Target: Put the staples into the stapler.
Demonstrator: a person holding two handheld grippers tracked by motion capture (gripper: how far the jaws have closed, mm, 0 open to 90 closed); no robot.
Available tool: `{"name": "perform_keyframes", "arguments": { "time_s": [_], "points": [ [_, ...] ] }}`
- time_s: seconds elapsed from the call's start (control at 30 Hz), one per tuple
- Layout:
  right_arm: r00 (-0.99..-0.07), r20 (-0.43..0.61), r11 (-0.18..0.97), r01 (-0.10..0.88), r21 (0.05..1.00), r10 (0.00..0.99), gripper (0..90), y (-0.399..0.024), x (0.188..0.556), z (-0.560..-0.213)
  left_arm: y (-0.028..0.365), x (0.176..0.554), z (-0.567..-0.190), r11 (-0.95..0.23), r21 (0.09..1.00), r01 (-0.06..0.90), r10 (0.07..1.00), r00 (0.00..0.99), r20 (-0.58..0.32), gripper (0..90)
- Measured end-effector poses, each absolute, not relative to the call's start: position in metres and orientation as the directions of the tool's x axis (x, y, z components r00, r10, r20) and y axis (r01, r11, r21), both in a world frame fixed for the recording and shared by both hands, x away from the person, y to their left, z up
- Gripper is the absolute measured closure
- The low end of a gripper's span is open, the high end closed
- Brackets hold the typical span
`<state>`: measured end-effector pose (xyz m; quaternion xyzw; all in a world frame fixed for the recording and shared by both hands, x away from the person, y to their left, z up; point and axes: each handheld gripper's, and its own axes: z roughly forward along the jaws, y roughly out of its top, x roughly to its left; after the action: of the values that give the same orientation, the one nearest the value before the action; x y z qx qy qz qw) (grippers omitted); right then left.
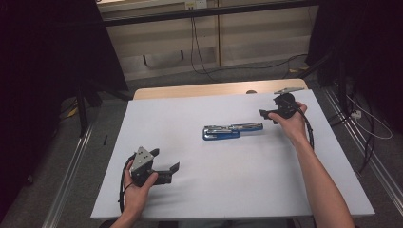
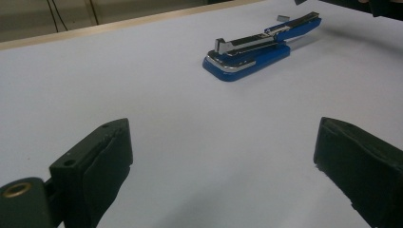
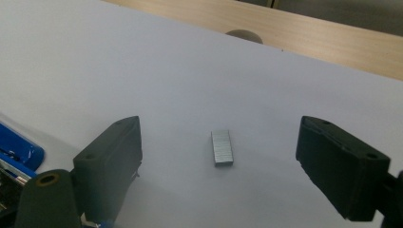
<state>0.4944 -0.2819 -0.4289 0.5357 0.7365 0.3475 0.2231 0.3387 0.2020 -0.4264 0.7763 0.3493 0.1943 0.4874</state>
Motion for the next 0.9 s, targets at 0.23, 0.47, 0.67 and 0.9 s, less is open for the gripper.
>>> {"name": "perform_keyframes", "arguments": {
  "time_s": [0.23,0.47,0.67,0.9],
  "points": [
    [-0.346,0.033,0.219,0.662,0.717,0.938,23.4,-0.281,0.507,-0.421,0.208,0.337,-0.426,-0.266,0.895,0.358,0.736,0.675,-0.051,6.0],
    [-0.367,0.005,0.259,0.666,0.7,0.93,31.9,-0.277,0.513,-0.425,0.209,0.337,-0.426,-0.266,0.894,0.361,0.739,0.672,-0.052,6.0],
    [-0.375,0.032,0.254,0.685,0.683,0.927,42.5,-0.279,0.517,-0.433,0.209,0.337,-0.426,-0.27,0.894,0.359,0.738,0.673,-0.048,6.0],
    [-0.371,0.048,0.25,0.711,0.657,0.928,48.7,-0.284,0.519,-0.438,0.207,0.338,-0.427,-0.275,0.892,0.358,0.736,0.675,-0.044,6.0]
  ]
}}
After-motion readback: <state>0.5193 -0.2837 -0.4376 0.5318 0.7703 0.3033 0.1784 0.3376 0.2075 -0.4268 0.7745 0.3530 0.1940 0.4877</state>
